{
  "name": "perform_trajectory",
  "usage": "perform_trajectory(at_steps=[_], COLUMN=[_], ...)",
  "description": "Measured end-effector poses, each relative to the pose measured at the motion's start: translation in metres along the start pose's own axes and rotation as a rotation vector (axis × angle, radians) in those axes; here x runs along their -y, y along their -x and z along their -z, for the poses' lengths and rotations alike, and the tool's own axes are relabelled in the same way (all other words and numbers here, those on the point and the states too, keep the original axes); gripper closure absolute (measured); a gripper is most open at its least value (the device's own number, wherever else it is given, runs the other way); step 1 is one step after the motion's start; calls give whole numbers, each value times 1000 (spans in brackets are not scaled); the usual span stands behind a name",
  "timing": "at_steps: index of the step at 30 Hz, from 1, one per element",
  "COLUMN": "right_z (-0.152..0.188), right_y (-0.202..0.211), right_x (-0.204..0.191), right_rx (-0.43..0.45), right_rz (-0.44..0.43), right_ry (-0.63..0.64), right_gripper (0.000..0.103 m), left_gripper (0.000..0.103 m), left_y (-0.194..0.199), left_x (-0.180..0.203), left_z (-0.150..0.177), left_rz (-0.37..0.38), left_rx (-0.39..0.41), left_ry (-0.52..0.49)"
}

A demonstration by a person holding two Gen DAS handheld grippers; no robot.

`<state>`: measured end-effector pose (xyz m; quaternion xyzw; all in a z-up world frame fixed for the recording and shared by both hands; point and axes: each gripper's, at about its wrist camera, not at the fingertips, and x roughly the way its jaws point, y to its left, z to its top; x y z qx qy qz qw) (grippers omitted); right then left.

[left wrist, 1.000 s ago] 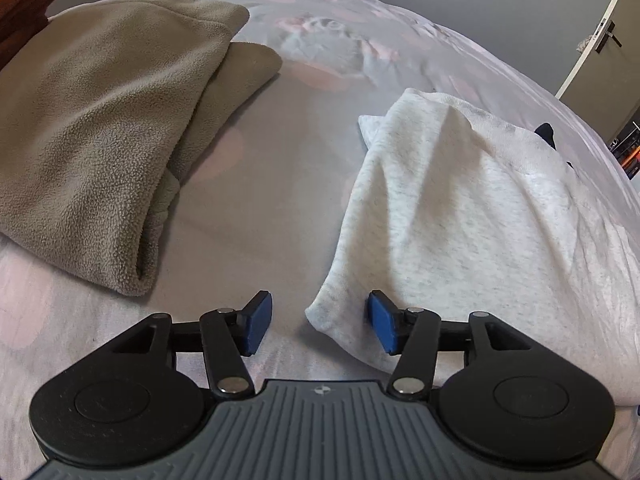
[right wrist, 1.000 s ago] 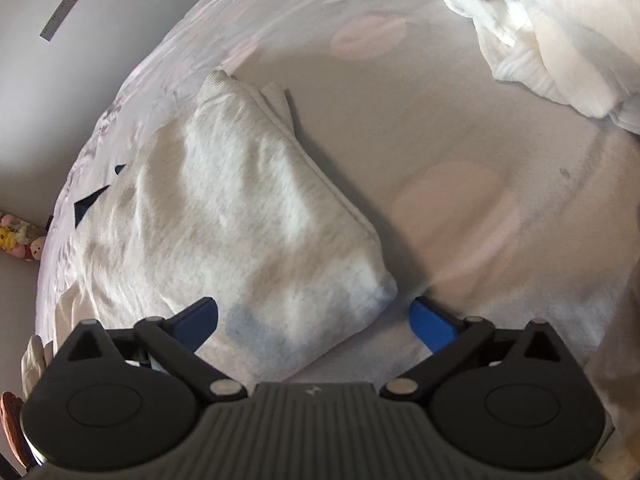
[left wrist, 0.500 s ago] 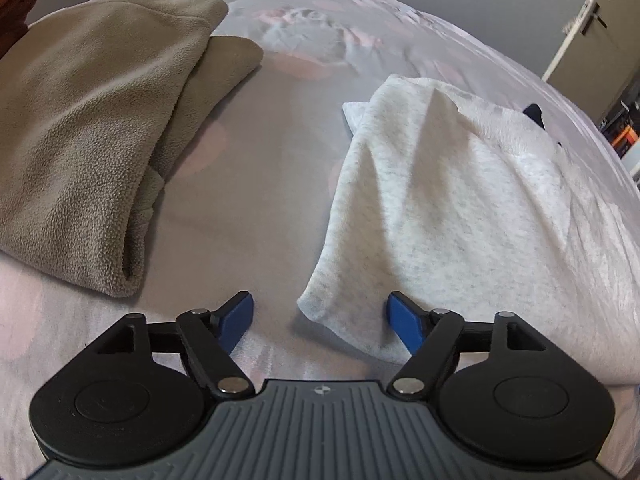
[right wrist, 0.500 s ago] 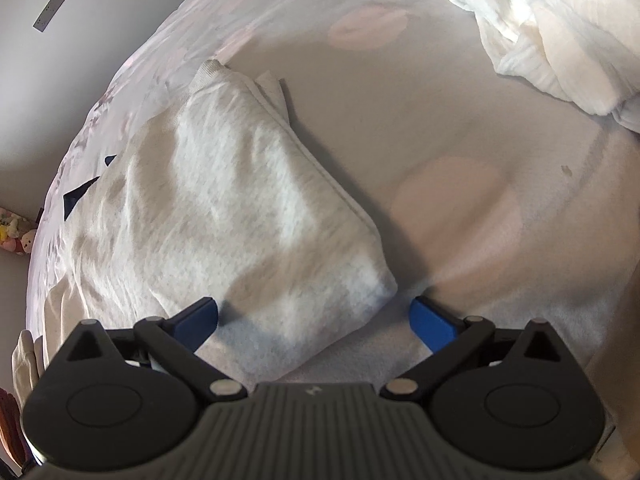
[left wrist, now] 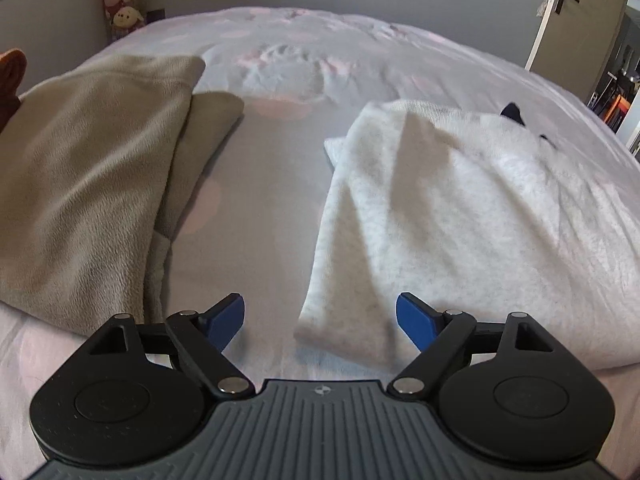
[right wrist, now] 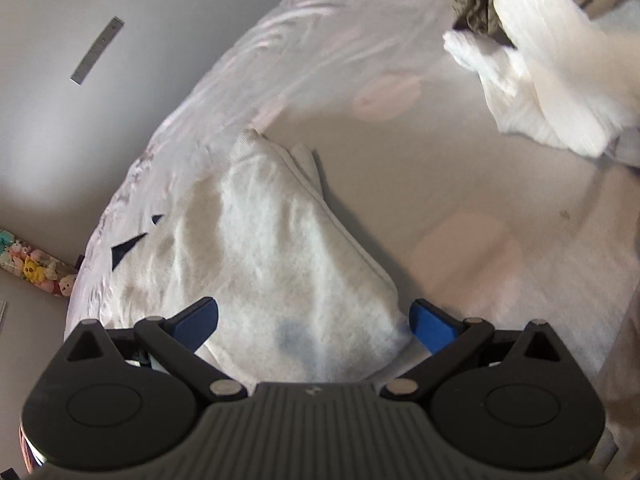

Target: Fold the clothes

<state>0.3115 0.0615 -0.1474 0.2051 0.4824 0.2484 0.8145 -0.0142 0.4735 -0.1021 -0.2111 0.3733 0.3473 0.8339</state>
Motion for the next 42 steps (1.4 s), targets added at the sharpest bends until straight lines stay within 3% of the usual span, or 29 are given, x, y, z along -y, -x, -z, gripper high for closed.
perform_trajectory(at_steps=[3, 7, 8, 11, 12, 15, 20, 24, 28, 32, 34, 35, 37, 39, 42], right_z=[-8, -19, -22, -30, -35, -64, -103, -120, -126, -123, -121, -120, -119, -118, -119], right_y=[3, 6, 7, 10, 9, -10, -45, -73, -95, -104, -106, -107, -105, -103, -89], right_x=[-8, -19, -22, -30, -33, -41, -47, -42, -28, -22, -22, -22, -28, -34, -49], right_rx=[43, 101, 115, 158, 161, 75, -99, -193, -262, -286, -292, -294, -290, -285, -256], right_rz=[-13, -31, -36, -49, -54, -71, -52, -1, -33, -47, -57, -59, -49, -39, -34], right_ry=[76, 177, 202, 278, 300, 338, 377, 406, 363, 338, 329, 326, 333, 339, 360], right_gripper=[1, 3, 7, 36, 37, 37, 36, 37, 39, 49, 57, 67, 70, 83, 90], left_gripper=[20, 22, 22, 23, 24, 31, 31, 31, 31, 31, 31, 31, 31, 31, 31], left_y=[11, 10, 9, 2, -5, -30, -59, -72, -80, -83, -85, -86, -88, -87, -85], left_x=[3, 10, 12, 20, 23, 28, 28, 27, 25, 21, 22, 22, 23, 22, 22], left_z=[-10, -37, -43, -65, -72, -86, -84, -76, -71, -70, -70, -70, -69, -70, -71], left_rz=[14, 31, 35, 49, 51, 62, 53, 54, 67, 77, 75, 73, 74, 75, 66], left_rx=[83, 115, 123, 141, 145, 140, 112, 79, 50, 41, 35, 30, 21, 14, 6], left_ry=[-12, -24, -27, -33, -34, -19, -48, -78, -69, -40, -40, -42, -43, -38, -34])
